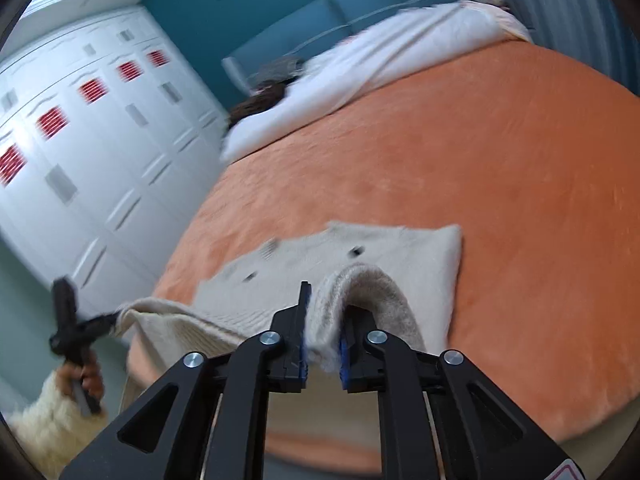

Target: Fold small clothes

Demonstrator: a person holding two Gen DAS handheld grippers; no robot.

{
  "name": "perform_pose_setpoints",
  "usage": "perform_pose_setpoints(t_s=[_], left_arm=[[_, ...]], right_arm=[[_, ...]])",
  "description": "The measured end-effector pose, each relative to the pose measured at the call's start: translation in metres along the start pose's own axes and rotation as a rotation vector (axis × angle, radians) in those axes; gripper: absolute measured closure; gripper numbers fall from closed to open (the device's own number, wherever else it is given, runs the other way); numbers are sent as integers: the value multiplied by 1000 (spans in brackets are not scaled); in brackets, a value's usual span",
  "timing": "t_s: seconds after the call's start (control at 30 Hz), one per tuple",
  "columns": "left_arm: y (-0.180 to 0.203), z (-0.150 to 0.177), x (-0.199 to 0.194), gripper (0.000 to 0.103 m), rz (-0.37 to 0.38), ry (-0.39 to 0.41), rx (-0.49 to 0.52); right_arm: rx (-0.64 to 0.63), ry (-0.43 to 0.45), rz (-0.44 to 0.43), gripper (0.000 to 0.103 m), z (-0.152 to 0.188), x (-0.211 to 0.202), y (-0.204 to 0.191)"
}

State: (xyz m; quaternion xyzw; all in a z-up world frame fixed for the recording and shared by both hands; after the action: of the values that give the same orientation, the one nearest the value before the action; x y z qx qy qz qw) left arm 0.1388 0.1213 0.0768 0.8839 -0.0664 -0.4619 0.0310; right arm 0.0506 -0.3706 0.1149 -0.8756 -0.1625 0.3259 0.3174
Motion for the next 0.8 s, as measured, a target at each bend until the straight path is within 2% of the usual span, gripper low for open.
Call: perform_pose_setpoints(t_s=[0.03, 0.07, 0.13, 0.17, 0.2, 0.23, 0.27, 0.33, 0.4, 0.47, 0.53, 0.6, 0.63, 0.67, 0.7, 0.73, 0.77, 0.8], left_arm=[[2, -6, 20, 87, 11, -6, -5], [-3, -11, 44, 74, -13, -26, -33], [-12, -11, 69, 61, -37, -55, -109], [-18, -11, 73, 59, -42, -52, -136], [-24, -10, 74, 55, -37, -41, -163], [-31, -8, 74, 43, -23, -30, -176], [-33, -9, 71, 30, -19, -16, -182], [-30, -9, 69, 15, -9, 16, -159], [-21, -14, 79, 13, -13, 12, -107], [-7, -13, 97, 12, 2, -40, -58], [4, -12, 120, 12, -13, -96, -16], [11, -10, 137, 18, -33, -131, 20], [13, -8, 142, 30, -38, -145, 35], [14, -6, 148, 52, -48, -168, 54], [15, -4, 151, 63, -53, -192, 67], [16, -3, 150, 84, -39, -205, 74], [15, -4, 147, 91, -28, -202, 75], [16, -7, 141, 92, -23, -185, 78]], right_arm=[[39, 15, 14, 86, -6, 18, 16], [73, 23, 33, 85, -7, 33, 26], [128, 32, 110, 73, -8, 48, 46], [129, 49, 138, 70, -7, 47, 51], [122, 63, 159, 58, -3, 46, 53], [116, 81, 176, 44, -1, 40, 54], [107, 97, 183, 40, 1, 34, 55], [85, 86, 195, 36, 2, 34, 57], [74, 28, 200, 36, 6, 41, 62], [64, -29, 203, 32, 4, 63, 66], [52, -86, 232, 31, 6, 85, 73], [47, -140, 273, 31, 9, 106, 80], [42, -163, 289, 32, 11, 113, 83], [37, -172, 297, 35, 13, 117, 84], [29, -177, 295, 50, 14, 118, 83], [21, -191, 281, 70, 15, 120, 81], [14, -208, 275, 82, 16, 121, 78], [6, -215, 257, 94, 15, 120, 72]])
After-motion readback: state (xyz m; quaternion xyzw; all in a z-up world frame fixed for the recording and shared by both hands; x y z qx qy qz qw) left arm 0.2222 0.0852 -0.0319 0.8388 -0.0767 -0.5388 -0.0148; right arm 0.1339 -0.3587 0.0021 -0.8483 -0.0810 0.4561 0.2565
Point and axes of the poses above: each gripper's, at about its wrist camera, not at the fingertips, and x roughly the way its jaws point, y to its right, z to its underside, the point moved 5 cm from there along x, roughly the way its jaws point, and after that the axes turned 15 degrees about -z, right-handed, at the moved point
